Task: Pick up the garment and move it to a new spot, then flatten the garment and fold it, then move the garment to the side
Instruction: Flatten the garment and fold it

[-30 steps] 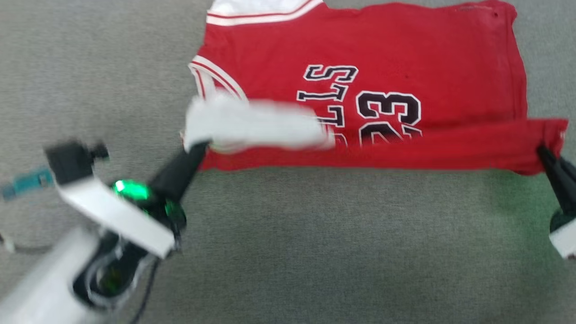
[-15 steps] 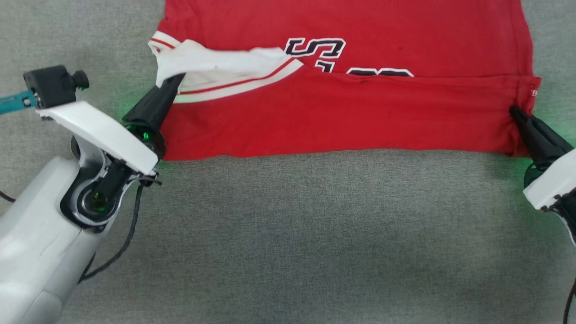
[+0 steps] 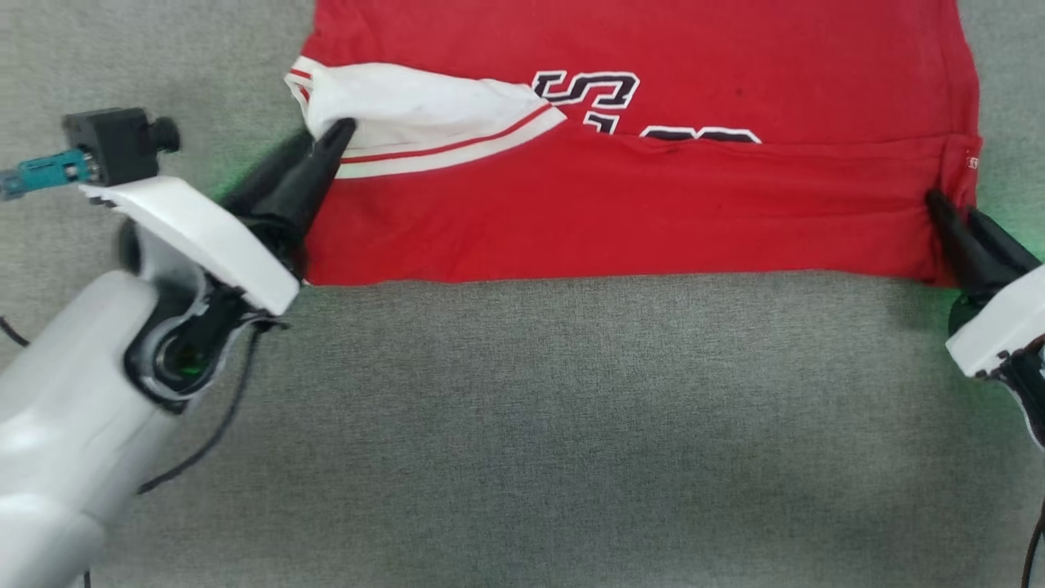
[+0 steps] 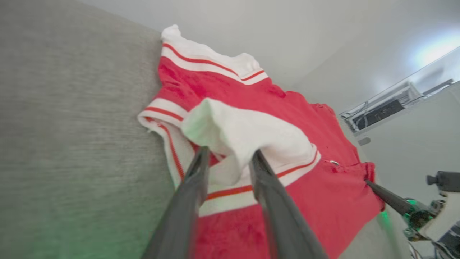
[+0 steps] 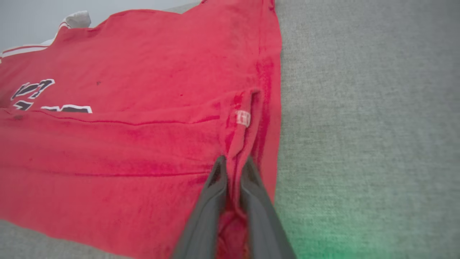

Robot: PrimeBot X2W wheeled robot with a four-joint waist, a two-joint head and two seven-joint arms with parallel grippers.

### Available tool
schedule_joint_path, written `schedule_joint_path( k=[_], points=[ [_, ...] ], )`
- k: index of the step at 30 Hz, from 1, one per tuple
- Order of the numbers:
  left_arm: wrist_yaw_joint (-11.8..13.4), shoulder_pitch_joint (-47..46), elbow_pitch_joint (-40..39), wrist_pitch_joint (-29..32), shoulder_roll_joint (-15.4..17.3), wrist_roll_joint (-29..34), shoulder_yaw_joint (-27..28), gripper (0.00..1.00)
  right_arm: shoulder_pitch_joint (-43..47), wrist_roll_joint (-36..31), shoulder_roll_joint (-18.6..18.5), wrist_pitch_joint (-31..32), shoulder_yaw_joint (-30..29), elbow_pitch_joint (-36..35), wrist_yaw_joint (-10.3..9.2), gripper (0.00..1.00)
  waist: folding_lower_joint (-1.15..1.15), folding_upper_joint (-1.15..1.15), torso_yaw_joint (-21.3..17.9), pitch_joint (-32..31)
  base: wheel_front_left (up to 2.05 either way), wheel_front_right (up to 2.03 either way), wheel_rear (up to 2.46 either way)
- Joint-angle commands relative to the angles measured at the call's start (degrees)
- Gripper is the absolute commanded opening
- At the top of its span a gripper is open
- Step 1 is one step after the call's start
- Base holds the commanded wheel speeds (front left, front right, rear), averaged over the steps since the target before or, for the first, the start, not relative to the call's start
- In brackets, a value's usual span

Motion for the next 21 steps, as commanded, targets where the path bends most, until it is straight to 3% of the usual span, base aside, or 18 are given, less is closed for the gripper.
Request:
schedule_joint_path(
  k=[1,6,11,16,21],
  points=[
    [0.19,-0.51,0.03,-0.60,1.74,1.21,-0.92,1.00,1.35,-0.26,0.25,-0.65,0.28,0.81,-0.13,1.00,0.00,0.00,0.20,-1.47,0.00,0.00,0.00],
    [0.15,-2.82,-1.76,0.67,6.52,7.05,-5.01,1.00,4.03,-0.80,0.04,-1.88,-1.26,-0.40,-0.09,1.00,0.00,0.00,0.97,-5.25,0.00,0.00,0.00],
    [1.30,-4.36,-5.06,12.90,10.18,8.09,-10.83,1.00,7.06,-1.54,0.35,-1.24,-3.52,-2.45,-0.08,1.00,0.00,0.00,1.88,-8.13,0.00,0.00,0.00],
    [4.69,-5.17,-5.93,24.35,10.67,5.97,-14.42,1.00,7.24,-2.41,1.60,0.02,-3.84,-4.61,-0.08,1.00,0.00,0.00,1.17,-7.96,0.00,0.00,0.00],
    [5.60,-5.14,-3.64,29.08,9.81,2.29,-14.56,1.00,6.79,-2.61,2.53,0.69,-3.46,-6.41,-0.08,1.00,0.00,0.00,-0.49,-6.01,0.00,0.00,0.00]
  ],
)
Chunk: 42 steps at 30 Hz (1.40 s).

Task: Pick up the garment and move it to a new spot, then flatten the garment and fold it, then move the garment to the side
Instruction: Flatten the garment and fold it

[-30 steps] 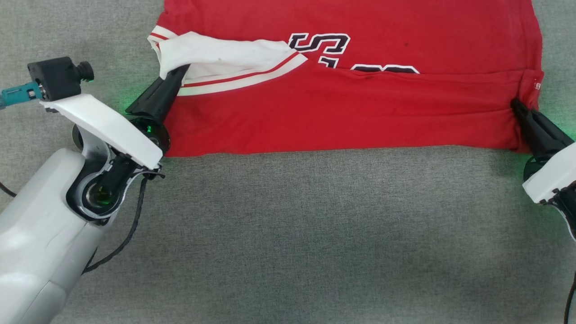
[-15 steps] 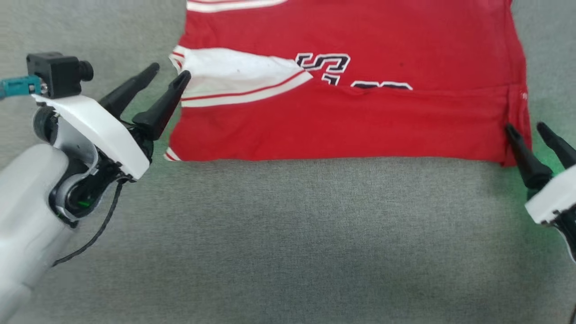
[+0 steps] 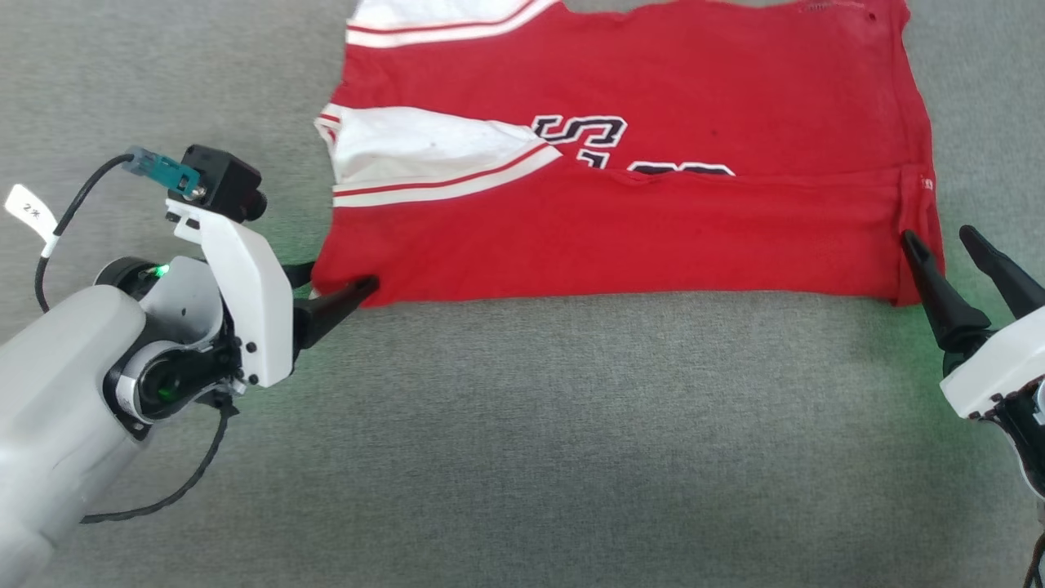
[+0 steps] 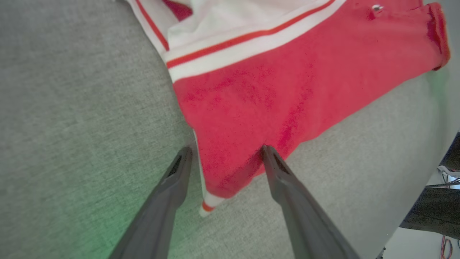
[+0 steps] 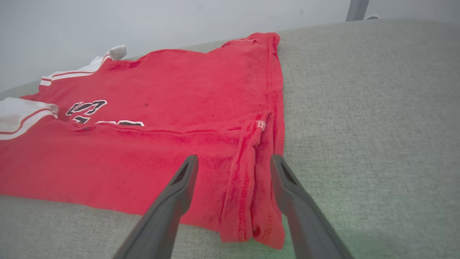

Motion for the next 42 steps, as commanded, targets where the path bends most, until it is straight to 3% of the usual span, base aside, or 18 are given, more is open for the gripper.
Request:
schedule_joint_path(
  k=[1,4,5,7,8,9,15,22,29,30,31,32,33,42],
  points=[
    [-0.07,-0.64,1.36,2.15,-0.41,-0.94,-0.83,1.00,-0.35,0.03,0.31,0.14,-0.14,-0.53,0.00,1.00,0.00,0.00,-1.12,1.39,0.00,0.00,0.00],
    [-0.33,-0.27,2.83,4.43,-1.48,-2.50,-1.25,1.00,-0.26,0.01,0.61,0.15,-0.43,-0.76,0.00,1.00,0.00,0.00,-1.60,2.17,0.00,0.00,0.00],
    [-0.47,-0.13,3.38,5.55,-1.82,-2.95,-1.58,0.90,-0.32,-0.07,0.75,0.21,-0.45,-0.82,0.00,1.00,0.00,0.00,-1.87,2.51,0.00,0.00,0.00],
    [-0.75,-0.18,4.75,6.74,-2.48,-3.56,-2.07,0.42,-0.50,-0.20,0.92,0.35,-0.35,-0.95,0.00,1.00,0.00,0.00,-2.31,3.02,0.00,0.00,0.00],
    [-1.10,-0.13,5.22,7.23,-2.77,-3.94,-2.24,0.09,-0.63,-0.23,0.88,0.51,-0.27,-0.99,0.00,1.00,0.00,0.00,-2.53,3.24,0.00,0.00,0.00],
    [-1.54,0.07,5.34,7.73,-3.11,-4.32,-2.42,0.00,-0.76,-0.32,0.66,0.77,-0.13,-0.99,0.00,1.00,0.00,0.00,-2.70,3.38,0.00,0.00,0.00],
    [-3.83,0.69,4.20,7.77,-2.91,-5.84,-1.86,0.00,-1.02,-0.93,-3.08,6.56,3.14,-2.03,0.00,1.00,0.00,0.00,-3.19,3.79,0.00,0.00,0.00],
    [-4.63,0.19,2.81,5.98,-2.98,-5.17,-1.31,0.00,-4.81,0.54,-8.45,19.08,7.56,-2.68,-0.01,1.00,0.00,0.00,-2.62,4.61,0.00,0.00,0.00],
    [-4.84,-1.15,2.18,4.63,-4.53,-4.17,-1.33,0.00,-7.97,2.66,-10.26,29.68,10.10,1.09,-0.03,1.00,0.00,0.00,-0.70,6.15,0.00,0.00,0.00],
    [-4.90,-1.28,2.27,4.36,-4.82,-4.03,-1.38,0.00,-7.84,3.10,-10.30,31.06,10.79,1.55,-0.03,0.81,0.00,0.00,-0.42,6.25,0.00,0.00,0.00],
    [-4.92,-1.29,2.39,4.08,-5.15,-3.95,-1.38,0.00,-7.60,3.59,-10.28,32.25,11.69,1.67,-0.02,0.37,0.00,0.00,-0.16,6.28,0.00,0.00,0.00],
    [-4.99,-1.26,2.49,3.80,-5.47,-3.95,-1.34,0.00,-7.50,4.12,-10.24,32.83,12.13,1.61,-0.01,0.10,0.00,0.00,0.02,6.30,0.00,0.00,0.00],
    [-5.04,-1.12,2.55,3.43,-5.74,-3.95,-1.34,0.00,-7.43,4.51,-10.05,33.01,12.04,1.79,-0.01,0.00,0.00,0.00,0.17,6.26,0.00,0.00,0.00],
    [-5.15,2.78,0.81,-1.71,-2.89,-4.48,-0.05,0.00,-4.99,5.67,-11.89,29.82,10.62,1.23,-0.01,0.00,0.00,0.00,1.21,2.85,0.00,0.00,0.00]
  ],
)
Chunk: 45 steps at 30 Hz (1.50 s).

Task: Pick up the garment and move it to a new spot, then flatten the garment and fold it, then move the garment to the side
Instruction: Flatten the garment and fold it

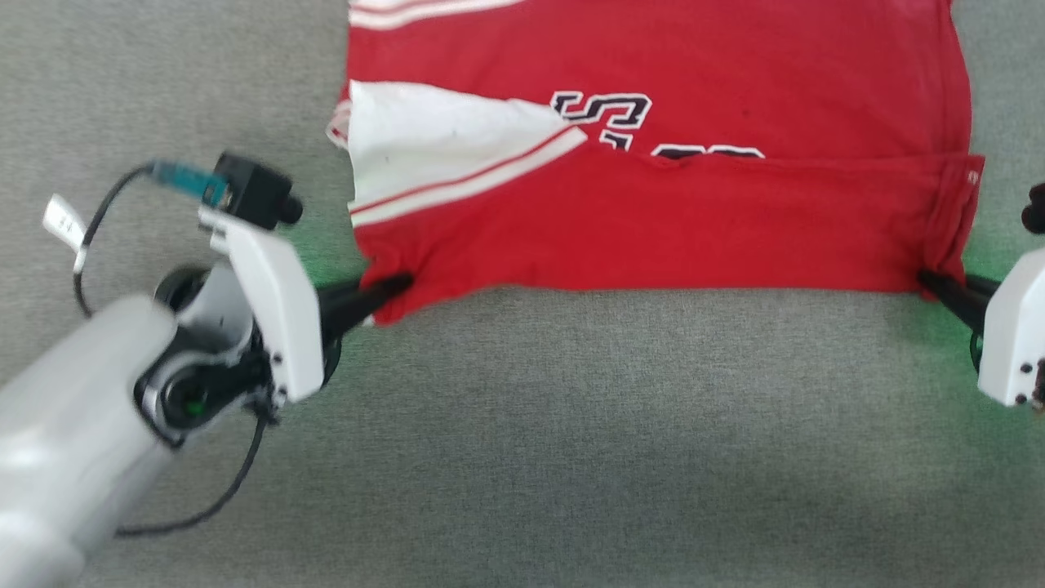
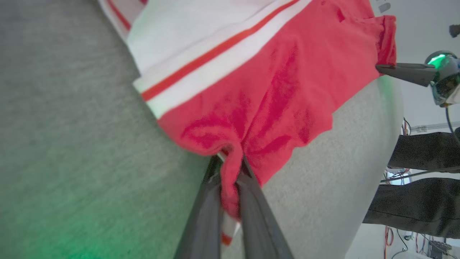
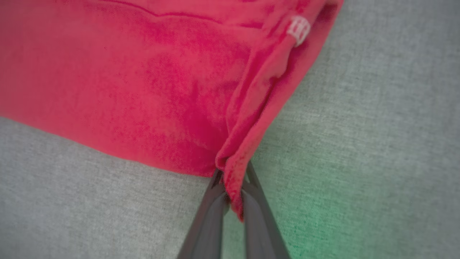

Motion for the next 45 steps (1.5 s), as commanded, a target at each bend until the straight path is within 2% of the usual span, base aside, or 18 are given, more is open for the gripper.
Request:
schedule_joint_path(
  k=[1,9,14,19,20,21,22,23,24,25,26,30,33,35,36,40,45],
  points=[
    [0.10,2.55,-0.93,-0.48,0.98,-0.31,-0.41,0.00,2.91,0.34,-0.09,0.28,0.79,0.84,-0.02,0.00,0.00,0.00,0.36,-1.33,0.00,0.00,0.00],
    [0.44,9.65,-10.37,-4.59,5.79,-0.59,-0.84,0.00,7.17,2.67,-4.16,0.62,2.55,-2.30,-0.02,0.00,0.00,0.00,0.94,-3.90,0.00,0.00,0.00],
    [2.92,15.25,-17.61,-7.81,9.24,0.13,-1.61,0.00,10.95,3.75,-6.78,0.61,1.61,-4.16,-0.02,0.00,0.00,0.00,1.19,-4.57,0.00,0.00,0.00],
    [5.18,18.55,-22.07,-10.82,10.65,0.70,-1.66,0.00,13.93,4.08,-7.30,-0.55,-1.10,-5.50,-0.02,0.00,0.00,0.00,1.34,-4.56,0.00,0.00,0.00],
    [5.49,18.86,-22.22,-11.24,10.56,0.81,-1.60,0.00,14.15,3.87,-7.08,-1.02,-1.52,-5.68,-0.03,0.05,0.00,0.00,1.32,-4.60,0.00,0.00,0.00],
    [5.69,19.01,-22.28,-11.62,10.43,0.90,-1.58,0.00,14.37,3.52,-6.84,-1.71,-1.93,-6.08,-0.02,0.26,0.00,0.00,1.30,-4.66,0.00,0.00,0.00],
    [6.00,18.97,-22.11,-12.08,10.37,1.15,-1.37,0.08,14.48,3.12,-6.52,-2.69,-2.26,-6.46,-0.02,0.43,0.00,0.00,1.24,-4.71,0.00,0.00,0.00],
    [6.26,18.97,-21.89,-12.50,10.35,1.42,-1.23,0.35,14.44,2.65,-6.20,-3.64,-2.40,-6.71,-0.02,0.89,0.00,0.00,1.08,-4.82,0.00,0.00,0.00],
    [6.38,19.19,-21.78,-12.81,10.31,1.31,-1.22,0.46,14.45,2.12,-5.85,-4.61,-2.65,-6.68,-0.02,1.00,0.00,0.00,0.90,-4.94,0.00,0.00,0.00],
    [6.40,19.33,-21.83,-13.35,10.34,1.36,-1.08,0.68,14.42,1.44,-5.63,-5.59,-2.75,-6.92,-0.02,1.00,0.00,0.00,0.72,-5.03,0.00,0.00,0.00],
    [6.56,19.36,-21.84,-13.91,10.54,1.44,-0.67,1.00,14.39,0.76,-5.25,-6.70,-3.03,-7.03,-0.02,1.00,0.00,0.00,0.50,-5.16,0.00,0.00,0.00],
    [7.43,19.62,-21.89,-17.06,11.98,0.99,1.55,1.00,14.13,-3.11,-2.95,-12.90,-4.98,-8.15,-0.01,1.00,0.00,0.00,-0.50,-5.57,0.00,0.00,0.00],
    [9.51,19.55,-20.69,-20.68,13.85,1.97,3.92,1.00,13.09,-6.90,0.15,-19.66,-5.85,-9.29,-0.01,1.00,0.00,0.00,-2.04,-5.59,0.00,0.00,0.00],
    [10.97,19.29,-19.39,-23.90,14.30,2.37,5.91,1.00,12.63,-9.43,2.99,-24.37,-6.10,-9.36,-0.02,1.00,0.00,0.00,-3.26,-5.59,0.00,0.00,0.00],
    [11.67,18.71,-17.80,-26.95,14.59,2.66,7.74,1.00,12.31,-11.74,5.56,-29.09,-5.86,-9.21,-0.03,1.00,0.00,0.00,-4.55,-5.58,0.00,0.00,0.00],
    [14.20,16.41,-13.42,-31.35,14.40,3.32,11.26,1.00,11.01,-15.50,10.71,-38.20,-4.81,-8.32,-0.01,1.00,0.00,0.00,-7.66,-5.21,0.00,0.00,0.00],
    [14.64,10.77,-7.80,-32.10,14.07,4.96,13.89,1.00,9.07,-17.88,16.44,-47.35,-3.72,-6.26,-0.01,1.00,0.00,0.00,-11.83,-3.53,0.00,0.00,0.00]
  ],
)
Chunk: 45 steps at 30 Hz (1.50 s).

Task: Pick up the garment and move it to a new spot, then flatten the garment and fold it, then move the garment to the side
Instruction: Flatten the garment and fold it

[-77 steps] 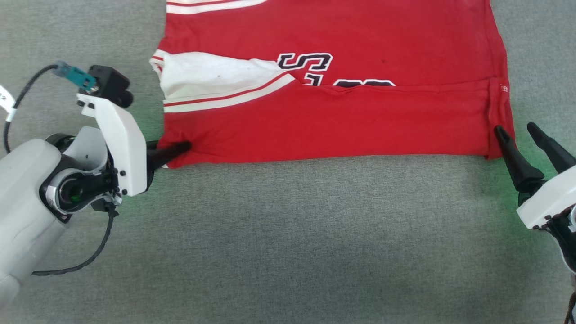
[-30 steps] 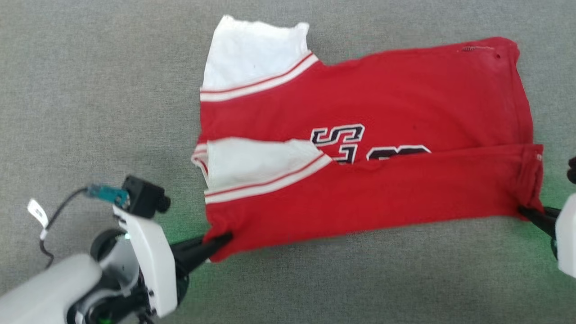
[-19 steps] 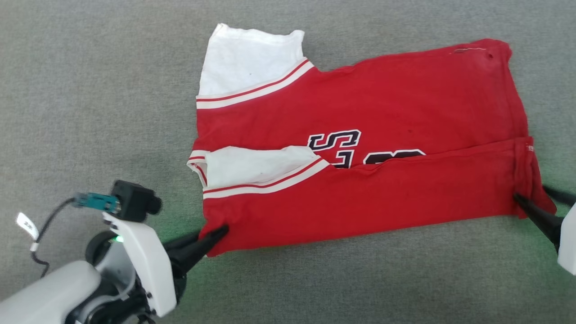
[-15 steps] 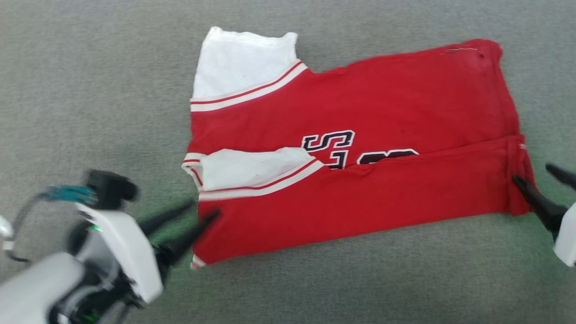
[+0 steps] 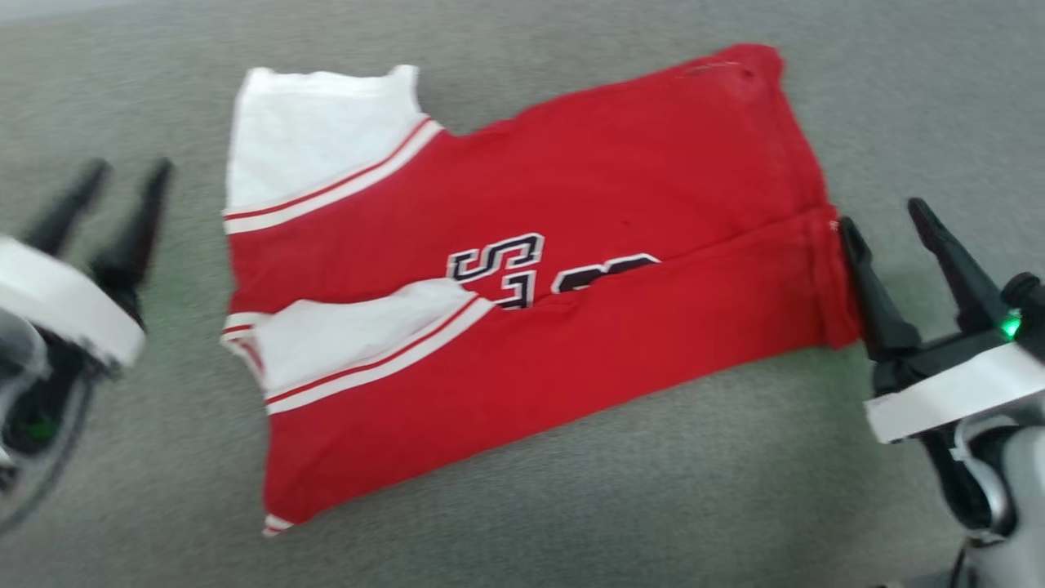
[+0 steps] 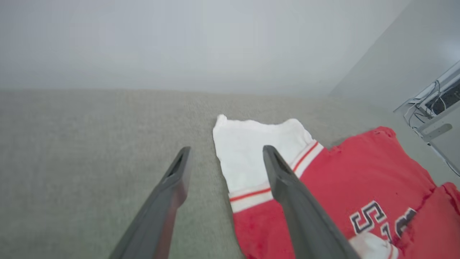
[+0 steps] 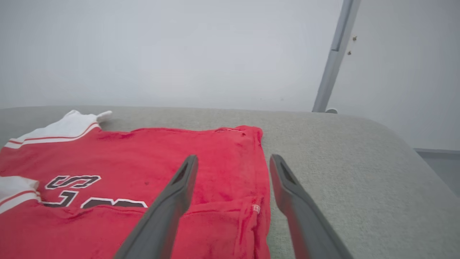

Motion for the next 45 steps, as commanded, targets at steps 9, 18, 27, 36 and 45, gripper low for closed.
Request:
schedule_joint_path(
  k=[9,18,27,36,45],
  points=[
    [-4.74,-17.51,11.62,15.14,-1.63,4.53,-2.17,1.00,-3.38,-0.84,4.94,-7.00,0.58,3.85,0.00,1.00,0.00,0.00,-7.31,5.22,0.00,0.00,0.00],
    [-7.26,-32.22,24.67,43.46,-4.13,5.41,-8.87,1.00,-5.22,0.61,5.35,-7.40,3.54,6.41,0.00,1.00,0.00,0.00,-10.23,8.52,0.00,0.00,0.00],
    [-9.00,-34.95,28.67,58.60,-6.95,0.93,-10.92,0.21,-7.12,0.53,3.78,-6.73,5.27,6.22,0.00,1.00,0.00,0.00,-10.31,10.53,0.00,0.00,0.00],
    [-12.24,-36.55,28.52,54.18,-9.34,1.51,-10.08,0.00,-18.62,5.13,-3.42,6.20,12.47,6.99,0.00,1.00,0.00,0.00,-7.55,11.27,0.00,0.00,0.00],
    [-14.20,-39.16,27.64,50.28,-14.25,3.31,-10.92,0.00,-37.94,17.09,-11.90,24.21,19.51,17.85,-0.01,1.00,0.00,0.00,-2.02,13.32,0.00,0.00,0.00]
  ],
)
